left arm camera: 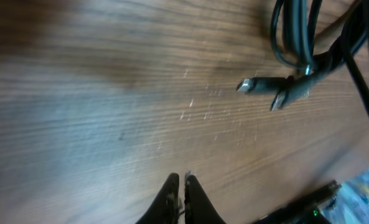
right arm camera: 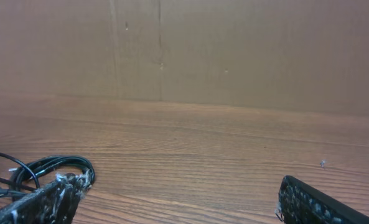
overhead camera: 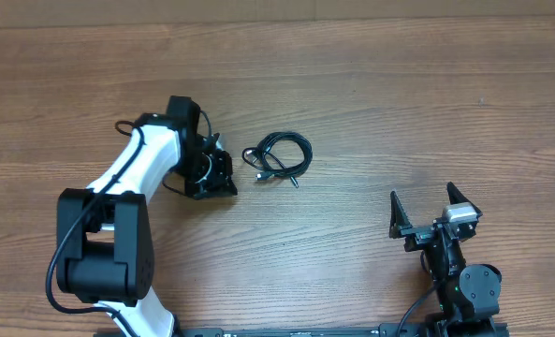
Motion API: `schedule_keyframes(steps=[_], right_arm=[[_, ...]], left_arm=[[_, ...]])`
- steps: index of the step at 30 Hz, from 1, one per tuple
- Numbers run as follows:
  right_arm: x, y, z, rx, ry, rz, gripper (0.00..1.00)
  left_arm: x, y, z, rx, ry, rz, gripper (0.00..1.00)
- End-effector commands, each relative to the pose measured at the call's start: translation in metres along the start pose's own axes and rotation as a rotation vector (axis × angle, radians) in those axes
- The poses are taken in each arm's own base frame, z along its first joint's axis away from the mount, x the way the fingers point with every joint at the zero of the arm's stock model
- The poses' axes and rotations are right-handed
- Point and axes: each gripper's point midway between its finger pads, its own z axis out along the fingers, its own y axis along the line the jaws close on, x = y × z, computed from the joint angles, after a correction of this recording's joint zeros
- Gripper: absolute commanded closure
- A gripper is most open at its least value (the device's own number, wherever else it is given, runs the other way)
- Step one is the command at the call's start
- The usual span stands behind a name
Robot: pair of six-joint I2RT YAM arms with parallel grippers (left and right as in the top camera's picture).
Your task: Untangle cables
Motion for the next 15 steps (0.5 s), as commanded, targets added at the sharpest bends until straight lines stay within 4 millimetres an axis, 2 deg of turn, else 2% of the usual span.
schedule_keyframes(steps=[1, 7, 15], right_arm=[[0.002, -0.001, 0.0, 0.005, -0.002, -0.004, 0.0], [0.002, -0.001, 0.0, 0.005, -0.002, -0.004, 0.0], [0.002, -0.001, 0.0, 0.005, -0.002, -0.004, 0.0]], left_arm=[[0.005, -0.004, 0.02, 0.006, 0.004, -0.021, 0.93], [-0.003, -0.02, 0.043, 0.024, -0.063, 0.097, 0.95], [-0.009, -0.021, 0.058, -0.108, -0.138, 0.186, 0.94]])
